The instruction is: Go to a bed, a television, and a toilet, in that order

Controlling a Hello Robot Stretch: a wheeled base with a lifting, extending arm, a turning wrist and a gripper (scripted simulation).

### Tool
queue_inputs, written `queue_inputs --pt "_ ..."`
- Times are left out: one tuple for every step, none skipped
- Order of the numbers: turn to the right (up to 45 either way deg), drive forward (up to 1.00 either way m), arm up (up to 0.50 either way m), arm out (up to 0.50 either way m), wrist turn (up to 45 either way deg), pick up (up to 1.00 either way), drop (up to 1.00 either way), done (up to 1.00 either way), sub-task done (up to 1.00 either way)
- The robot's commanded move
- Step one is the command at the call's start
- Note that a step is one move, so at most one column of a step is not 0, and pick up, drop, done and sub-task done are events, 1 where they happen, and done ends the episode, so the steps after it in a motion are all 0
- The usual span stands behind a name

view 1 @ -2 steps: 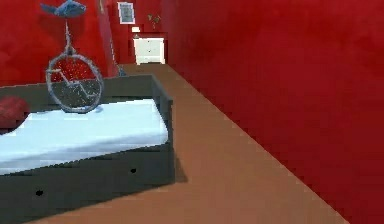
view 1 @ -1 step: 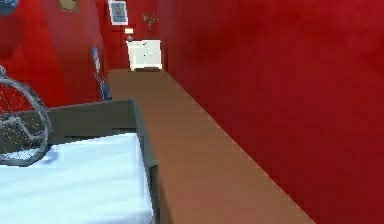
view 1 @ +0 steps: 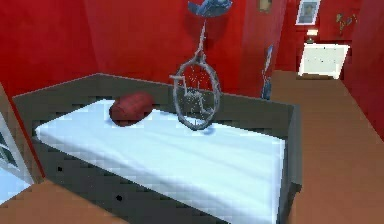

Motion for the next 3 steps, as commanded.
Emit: queue_inputs --pt "-12.0 0.0 0.0 0.0 0.0 0.0 0.0 0.0 0.0" --pt "0.0 0.0 0.0 0.0 0.0 0.0 0.0 0.0 1.0" --pt "-45.0 0.0 0.0 0.0 0.0 0.0 0.0 0.0 0.0"
